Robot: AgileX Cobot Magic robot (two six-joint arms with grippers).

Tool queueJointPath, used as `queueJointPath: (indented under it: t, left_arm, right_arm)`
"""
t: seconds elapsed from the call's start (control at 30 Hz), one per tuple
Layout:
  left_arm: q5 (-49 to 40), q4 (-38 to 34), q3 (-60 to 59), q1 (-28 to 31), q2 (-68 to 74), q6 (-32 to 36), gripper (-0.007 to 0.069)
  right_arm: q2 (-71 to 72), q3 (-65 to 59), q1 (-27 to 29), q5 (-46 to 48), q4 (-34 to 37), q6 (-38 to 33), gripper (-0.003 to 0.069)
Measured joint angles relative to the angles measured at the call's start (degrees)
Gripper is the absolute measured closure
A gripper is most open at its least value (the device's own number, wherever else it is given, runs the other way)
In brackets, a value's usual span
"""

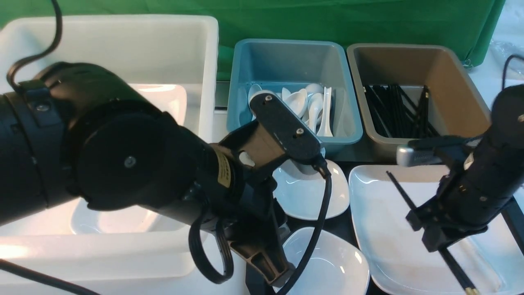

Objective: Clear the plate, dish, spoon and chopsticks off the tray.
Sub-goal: Use the right arm to grab a pair of chopsticks from the plate, then use the right arm to put the chopsticks into the small storage box on the right

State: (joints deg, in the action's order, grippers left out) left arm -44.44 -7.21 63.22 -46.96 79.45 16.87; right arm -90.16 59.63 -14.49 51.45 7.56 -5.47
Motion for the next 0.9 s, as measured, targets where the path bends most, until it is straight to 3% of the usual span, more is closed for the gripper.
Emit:
queueJointPath:
  t: [0.23, 0.47, 0.63, 0.9]
  left_arm:
    - [12.4, 0.2, 0.0, 0.0, 0.0, 0.2, 0.0613]
    - [37.6, 0.3, 0.0, 0.0, 0.0, 2.9, 0.0611]
    - [44.1, 0.3, 0.0, 0.0, 0.0, 2.9, 0.0611]
    - [42.7, 0.4, 0.0, 0.0, 0.0, 3.1, 0.0611]
  right_arm:
    - [6.3, 6.0, 1.9, -3.5, 0.1, -1.3, 0.0516]
    - [0.8, 20.8, 10.1, -25.5, 0.0, -1.7, 0.0516]
    - [-7.5, 27.5, 11.6, -31.1, 0.0, -1.5, 0.0516]
    - [-23.7, 33.7, 11.7, -34.6, 0.0, -1.5, 0.0516]
